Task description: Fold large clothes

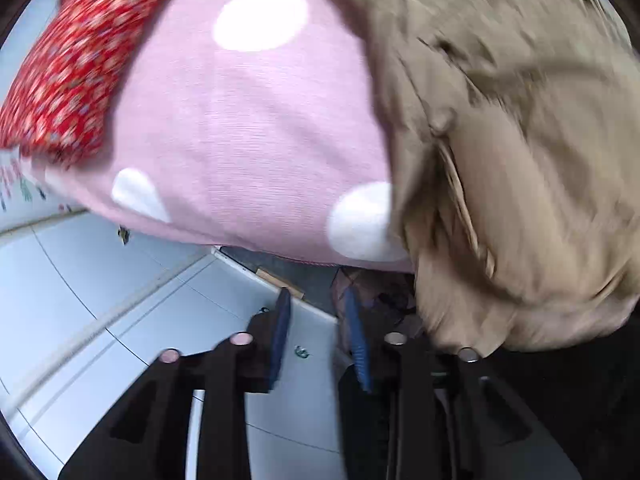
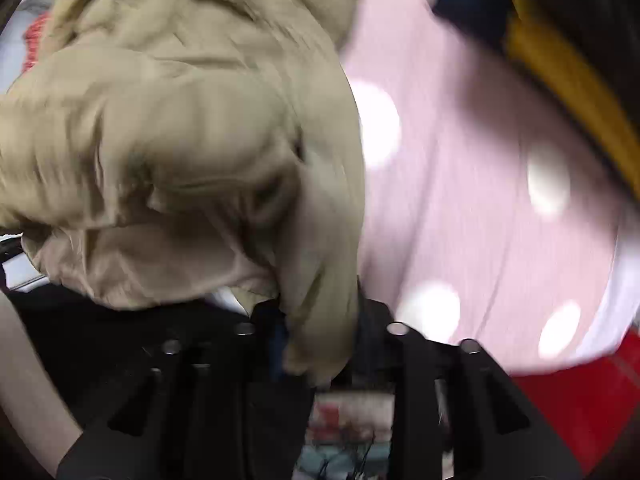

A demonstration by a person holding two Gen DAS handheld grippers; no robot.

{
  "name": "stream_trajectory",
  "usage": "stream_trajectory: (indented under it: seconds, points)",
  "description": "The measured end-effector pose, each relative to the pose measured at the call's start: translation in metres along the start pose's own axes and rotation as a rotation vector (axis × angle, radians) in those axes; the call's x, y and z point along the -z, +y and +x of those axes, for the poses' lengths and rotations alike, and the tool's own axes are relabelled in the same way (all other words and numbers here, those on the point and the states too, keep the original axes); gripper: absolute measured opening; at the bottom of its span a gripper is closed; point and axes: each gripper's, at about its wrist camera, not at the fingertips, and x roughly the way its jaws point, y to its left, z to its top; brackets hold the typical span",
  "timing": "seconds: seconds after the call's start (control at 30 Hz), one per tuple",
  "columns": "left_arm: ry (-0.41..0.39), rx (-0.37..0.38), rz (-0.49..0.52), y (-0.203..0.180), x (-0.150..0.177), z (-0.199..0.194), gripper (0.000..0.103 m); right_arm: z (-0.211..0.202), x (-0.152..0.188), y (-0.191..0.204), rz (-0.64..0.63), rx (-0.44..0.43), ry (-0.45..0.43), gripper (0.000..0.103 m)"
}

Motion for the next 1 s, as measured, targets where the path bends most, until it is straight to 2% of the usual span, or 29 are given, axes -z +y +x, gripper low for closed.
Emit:
stream_trajectory:
  seconds: [0.03, 0.1, 0.17, 0.23, 0.3, 0.37, 0.43, 0.57, 0.6, 0.63, 0.67, 0.7, 0.8, 0.87, 0.9, 1.0]
  points:
    - [-0.022, 0.017, -0.032, 0.009, 0.000, -0.005, 0.041, 0.001, 0.007, -0.007, 0.023, -0.003, 0.016, 0.050]
    - [-0.071, 0.032, -0.085, 0.023, -0.007, -0.018, 0.055, -0.006, 0.017, -0.016, 0.029, 0.020, -0.002, 0.066]
    - [-0.118, 0.022, -0.136, 0.032, -0.015, -0.031, 0.060, -0.020, 0.022, -0.024, 0.016, 0.089, -0.036, 0.067]
    - [-0.166, 0.015, -0.180, 0.034, -0.025, -0.046, 0.060, -0.041, 0.018, -0.031, -0.005, 0.159, -0.086, 0.067]
    - [-0.253, 0.023, -0.197, 0.025, -0.037, -0.068, 0.064, -0.067, 0.003, -0.033, -0.006, 0.180, -0.186, 0.067]
    - [-0.319, 0.021, -0.180, 0.023, -0.066, -0.088, 0.072, -0.086, -0.017, -0.030, 0.004, 0.144, -0.274, 0.069]
    - [-0.405, 0.029, -0.145, -0.005, -0.092, -0.107, 0.074, -0.096, -0.042, -0.019, -0.003, 0.085, -0.356, 0.072]
    - [-0.495, 0.061, -0.039, -0.076, -0.143, -0.122, 0.074, -0.096, -0.102, 0.032, -0.048, 0.001, -0.441, 0.072]
    - [-0.509, 0.071, -0.003, -0.092, -0.151, -0.124, 0.074, -0.093, -0.110, 0.046, -0.056, -0.024, -0.448, 0.072]
    - [-0.526, 0.085, 0.069, -0.124, -0.165, -0.125, 0.074, -0.090, -0.126, 0.062, -0.075, -0.069, -0.441, 0.072]
    - [-0.527, 0.093, 0.104, -0.132, -0.169, -0.122, 0.074, -0.085, -0.142, 0.079, -0.101, -0.112, -0.431, 0.072]
    - [-0.518, 0.097, 0.165, -0.159, -0.182, -0.116, 0.075, -0.081, -0.154, 0.094, -0.121, -0.135, -0.425, 0.072]
    - [-0.494, 0.050, 0.227, -0.197, -0.214, -0.086, 0.075, -0.046, -0.181, 0.138, -0.174, -0.165, -0.352, 0.072]
    - [-0.479, -0.007, 0.217, -0.211, -0.237, -0.066, 0.074, -0.017, -0.197, 0.159, -0.193, -0.179, -0.295, 0.072]
    - [-0.483, -0.053, 0.188, -0.213, -0.252, -0.058, 0.074, -0.005, -0.205, 0.170, -0.201, -0.154, -0.289, 0.072]
    - [-0.512, -0.148, 0.105, -0.204, -0.282, -0.051, 0.075, 0.009, -0.217, 0.184, -0.229, -0.061, -0.340, 0.072]
